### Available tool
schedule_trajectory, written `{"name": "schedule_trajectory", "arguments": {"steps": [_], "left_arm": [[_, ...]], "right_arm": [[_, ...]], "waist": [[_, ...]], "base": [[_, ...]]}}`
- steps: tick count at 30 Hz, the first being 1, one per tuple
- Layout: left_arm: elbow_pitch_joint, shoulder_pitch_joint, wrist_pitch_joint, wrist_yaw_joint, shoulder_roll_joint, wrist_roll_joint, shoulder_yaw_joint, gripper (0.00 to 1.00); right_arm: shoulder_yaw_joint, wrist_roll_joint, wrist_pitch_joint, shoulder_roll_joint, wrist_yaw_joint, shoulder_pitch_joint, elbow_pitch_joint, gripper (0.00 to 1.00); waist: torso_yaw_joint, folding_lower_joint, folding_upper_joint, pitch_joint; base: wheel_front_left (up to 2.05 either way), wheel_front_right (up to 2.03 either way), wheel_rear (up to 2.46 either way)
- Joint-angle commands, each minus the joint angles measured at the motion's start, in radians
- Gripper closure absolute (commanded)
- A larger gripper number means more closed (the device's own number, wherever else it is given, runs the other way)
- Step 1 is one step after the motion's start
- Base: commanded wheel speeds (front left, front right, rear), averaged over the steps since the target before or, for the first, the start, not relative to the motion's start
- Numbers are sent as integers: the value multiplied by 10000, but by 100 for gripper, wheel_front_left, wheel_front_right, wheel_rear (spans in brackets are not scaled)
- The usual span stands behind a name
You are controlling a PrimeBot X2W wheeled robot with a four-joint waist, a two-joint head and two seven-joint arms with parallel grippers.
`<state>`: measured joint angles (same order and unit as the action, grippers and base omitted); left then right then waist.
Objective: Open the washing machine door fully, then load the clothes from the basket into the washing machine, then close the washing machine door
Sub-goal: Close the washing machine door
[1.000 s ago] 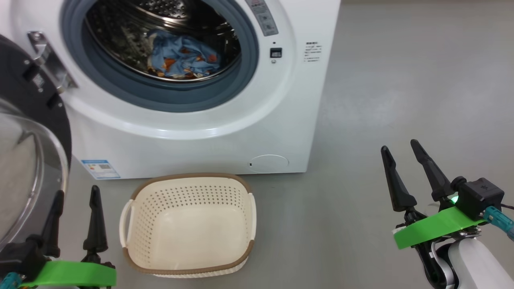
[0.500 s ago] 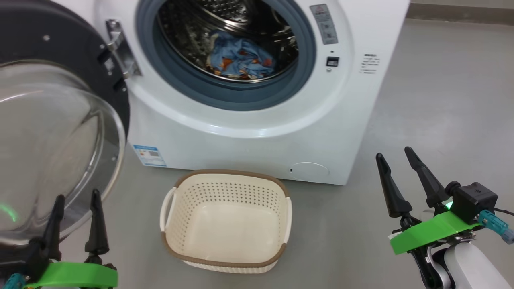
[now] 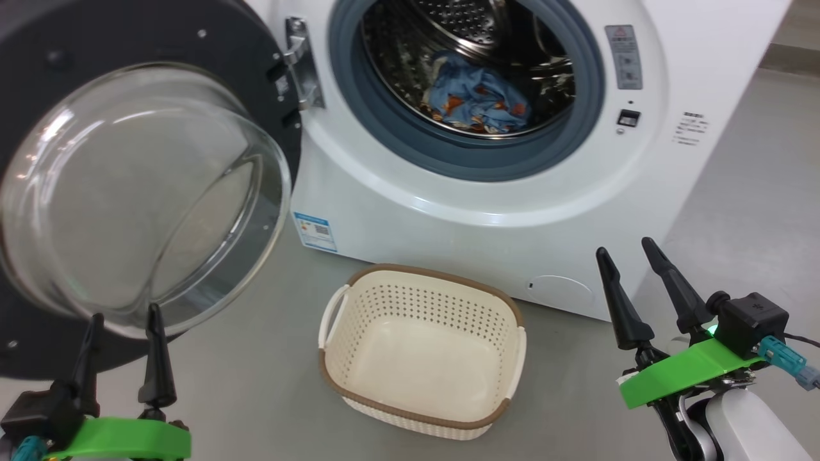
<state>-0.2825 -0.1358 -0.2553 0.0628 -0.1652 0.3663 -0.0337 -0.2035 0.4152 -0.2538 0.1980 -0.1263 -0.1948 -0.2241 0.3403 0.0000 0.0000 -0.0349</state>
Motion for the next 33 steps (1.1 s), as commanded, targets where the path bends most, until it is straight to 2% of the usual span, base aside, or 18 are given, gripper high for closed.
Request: {"name": "schedule_trajectory", "arguments": {"steps": [1,9,19,33], "left_arm": [[231,-62,-33,-63,-163,-40,-295,0],[301,-24,6,-162,-190,-10,-249,0],[326,-11,3,-209,-192,33,-164,0],[357,43,-22,-296,-215,114,-175,0]], "right_arm": [[-217,128,-80,105,-44,49,201,0],[-346,143,-80,92,-44,-10,160,0],[-434,146,-80,115,-44,-65,90,0],[-656,192,-80,133,-44,-278,-15,0]], "waist": [[533,0,0,91],[1209,0,0,57],[1642,0,0,-26],[1868,0,0,-126]], "base": [[0,0,0],[0,0,0],[0,0,0],[0,0,0]]}}
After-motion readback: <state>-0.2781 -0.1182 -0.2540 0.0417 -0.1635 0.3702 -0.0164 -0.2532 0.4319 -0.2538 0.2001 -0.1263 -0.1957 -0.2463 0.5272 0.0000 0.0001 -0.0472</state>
